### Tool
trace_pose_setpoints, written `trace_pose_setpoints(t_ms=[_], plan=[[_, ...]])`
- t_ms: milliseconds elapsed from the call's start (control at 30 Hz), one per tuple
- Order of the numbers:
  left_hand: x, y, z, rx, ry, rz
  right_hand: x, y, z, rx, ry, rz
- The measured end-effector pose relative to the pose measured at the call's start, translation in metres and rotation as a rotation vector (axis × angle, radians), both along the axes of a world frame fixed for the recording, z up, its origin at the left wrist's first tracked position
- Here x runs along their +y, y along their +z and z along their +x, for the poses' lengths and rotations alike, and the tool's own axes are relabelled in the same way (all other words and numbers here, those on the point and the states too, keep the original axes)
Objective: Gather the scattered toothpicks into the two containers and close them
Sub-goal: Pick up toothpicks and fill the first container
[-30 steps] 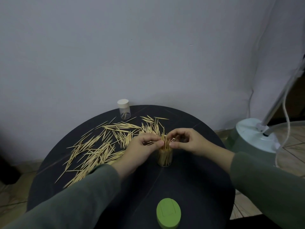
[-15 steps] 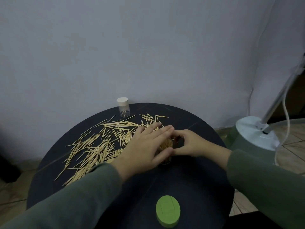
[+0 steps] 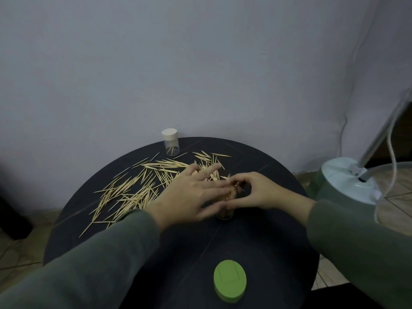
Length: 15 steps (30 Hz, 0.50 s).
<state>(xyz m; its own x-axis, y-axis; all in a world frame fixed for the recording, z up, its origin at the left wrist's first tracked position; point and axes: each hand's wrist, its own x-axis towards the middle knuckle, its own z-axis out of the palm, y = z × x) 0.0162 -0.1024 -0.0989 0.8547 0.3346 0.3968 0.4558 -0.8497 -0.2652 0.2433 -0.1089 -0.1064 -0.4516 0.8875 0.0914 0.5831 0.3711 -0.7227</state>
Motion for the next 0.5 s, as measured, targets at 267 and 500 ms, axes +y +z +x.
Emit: trace_pose_setpoints(t_ms=[267,500], plan=[[-0.013,0.0,0.009,-0.204,0.268,-0.555,0.0,0.002,0.001,-0.032,0.026,-0.005],[-0.011,0.0,0.005,-0.204,0.073,-0.433,-0.001,0.002,0.0,-0.017,0.047,-0.007]])
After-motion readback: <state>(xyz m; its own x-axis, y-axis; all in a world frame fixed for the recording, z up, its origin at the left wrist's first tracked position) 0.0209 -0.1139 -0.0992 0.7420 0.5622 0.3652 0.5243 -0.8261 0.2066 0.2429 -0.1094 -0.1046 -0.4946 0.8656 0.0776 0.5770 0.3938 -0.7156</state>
